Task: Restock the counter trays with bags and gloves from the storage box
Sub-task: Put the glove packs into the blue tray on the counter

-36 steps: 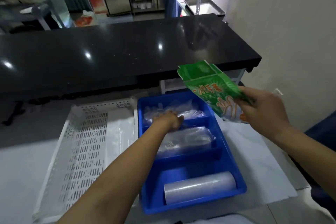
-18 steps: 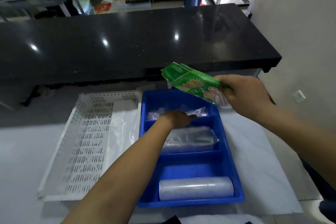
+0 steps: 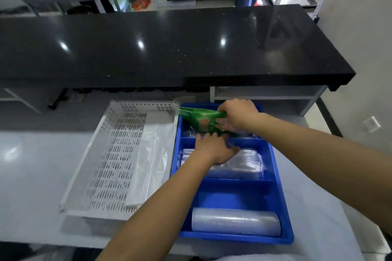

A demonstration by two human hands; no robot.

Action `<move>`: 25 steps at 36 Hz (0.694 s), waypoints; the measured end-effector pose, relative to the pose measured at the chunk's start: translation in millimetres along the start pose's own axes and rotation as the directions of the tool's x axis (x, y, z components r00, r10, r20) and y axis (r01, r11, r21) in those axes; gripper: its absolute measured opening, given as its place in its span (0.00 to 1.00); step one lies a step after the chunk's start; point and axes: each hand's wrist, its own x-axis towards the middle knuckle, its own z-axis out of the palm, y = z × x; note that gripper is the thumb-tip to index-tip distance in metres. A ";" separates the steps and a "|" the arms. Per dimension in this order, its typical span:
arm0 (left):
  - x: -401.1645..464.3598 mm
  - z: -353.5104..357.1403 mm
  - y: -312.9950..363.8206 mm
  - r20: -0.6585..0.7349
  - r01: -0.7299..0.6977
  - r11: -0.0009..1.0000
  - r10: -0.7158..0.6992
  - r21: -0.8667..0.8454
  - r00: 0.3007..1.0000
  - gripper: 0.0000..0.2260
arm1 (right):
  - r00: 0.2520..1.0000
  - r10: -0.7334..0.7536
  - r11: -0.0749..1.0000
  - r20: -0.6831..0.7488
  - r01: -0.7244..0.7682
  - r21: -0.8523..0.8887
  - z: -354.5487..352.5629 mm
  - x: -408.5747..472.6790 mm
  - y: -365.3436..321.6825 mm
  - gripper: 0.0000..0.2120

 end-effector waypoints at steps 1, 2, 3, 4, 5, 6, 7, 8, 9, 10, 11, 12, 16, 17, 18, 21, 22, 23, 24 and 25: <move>-4.2 -0.2 -1.7 -0.027 -0.015 1.000 0.014 -0.005 1.000 0.30 | 1.000 -0.001 1.000 0.006 0.000 0.030 1.5 0.5 3.7 0.18; -8.8 -1.0 -3.7 -0.061 -0.033 0.999 0.032 -0.015 0.998 0.30 | 1.000 -0.005 0.999 0.016 0.004 0.050 1.6 1.4 7.1 0.18; -13.6 -2.3 -6.3 -0.101 -0.055 0.998 0.051 -0.035 0.994 0.28 | 0.999 -0.015 0.998 0.037 0.012 0.066 0.1 2.6 10.0 0.18; -18.3 -4.1 -9.8 -0.148 -0.078 0.995 0.068 -0.065 0.987 0.27 | 0.997 -0.027 0.996 0.071 0.021 0.083 -2.2 4.2 12.0 0.18; -22.7 -6.1 -13.9 -0.198 -0.100 0.990 0.078 -0.103 0.977 0.25 | 0.993 -0.039 0.994 0.111 0.027 0.106 -4.8 6.1 14.0 0.17; -27.1 -8.5 -18.6 -0.250 -0.112 0.982 0.072 -0.150 0.966 0.23 | 0.988 -0.048 0.991 0.149 0.028 0.131 -7.8 8.3 15.9 0.16; -30.9 -10.6 -23.9 -0.297 -0.112 0.972 0.046 -0.209 0.954 0.21 | 0.982 -0.052 0.988 0.182 0.024 0.154 -10.7 10.3 17.5 0.15; -34.3 -12.7 -29.4 -0.339 -0.111 0.955 0.012 -0.274 0.941 0.19 | 0.977 -0.051 0.985 0.206 0.015 0.172 -12.9 12.6 19.0 0.14; -37.1 -14.6 -34.6 -0.376 -0.117 0.935 -0.020 -0.336 0.927 0.17 | 0.977 -0.047 0.983 0.208 0.008 0.184 -13.8 14.4 20.9 0.14; -38.7 -16.5 -39.2 -0.410 -0.133 0.914 -0.039 -0.383 0.911 0.16 | 0.984 -0.036 0.981 0.177 0.001 0.192 -13.4 16.3 22.4 0.14; -39.7 -18.3 -43.1 -0.438 -0.156 0.900 -0.043 -0.408 0.898 0.16 | 0.993 -0.013 0.981 0.115 -0.009 0.193 -11.5 17.4 23.2 0.15; -39.5 -20.3 -45.9 -0.460 -0.179 0.895 -0.033 -0.409 0.887 0.16 | 0.999 0.017 0.983 0.040 -0.024 0.184 -8.4 17.3 23.4 0.16; -30.4 -22.8 -50.3 -0.498 -0.214 0.927 0.035 -0.309 0.867 0.21 | 0.969 0.046 0.999 -0.244 -0.049 -0.008 22.2 -0.5 15.9 0.25; -26.6 -21.9 -50.2 -0.485 -0.200 0.940 0.044 -0.275 0.873 0.24 | 0.958 0.032 0.999 -0.286 -0.039 -0.019 31.2 -8.9 13.1 0.27; -22.7 -20.4 -49.8 -0.463 -0.173 0.957 0.049 -0.231 0.885 0.26 | 0.955 0.033 0.999 -0.293 -0.034 0.000 39.9 -16.9 11.5 0.28; -8.9 -13.0 -49.0 -0.375 -0.057 0.994 0.017 -0.095 0.927 0.30 | 0.981 0.127 0.989 -0.149 -0.113 0.100 65.8 -34.9 13.4 0.28; -4.1 -10.9 -48.7 -0.353 -0.025 0.998 0.001 -0.064 0.935 0.31 | 0.983 0.158 0.981 -0.088 -0.146 0.129 72.1 -37.8 15.9 0.29; 0.8 -9.3 -48.6 -0.342 -0.002 0.999 -0.012 -0.039 0.940 0.32 | 0.983 0.178 0.974 -0.044 -0.170 0.152 76.5 -39.4 19.2 0.30; 5.7 -8.2 -48.8 -0.336 0.017 1.000 -0.023 -0.020 0.941 0.32 | 0.982 0.188 0.969 -0.017 -0.183 0.166 79.4 -40.1 22.5 0.32; 10.3 -7.1 -49.4 -0.330 0.034 0.999 -0.035 -0.009 0.943 0.32 | 0.981 0.192 0.967 -0.002 -0.188 0.170 81.1 -40.0 25.2 0.33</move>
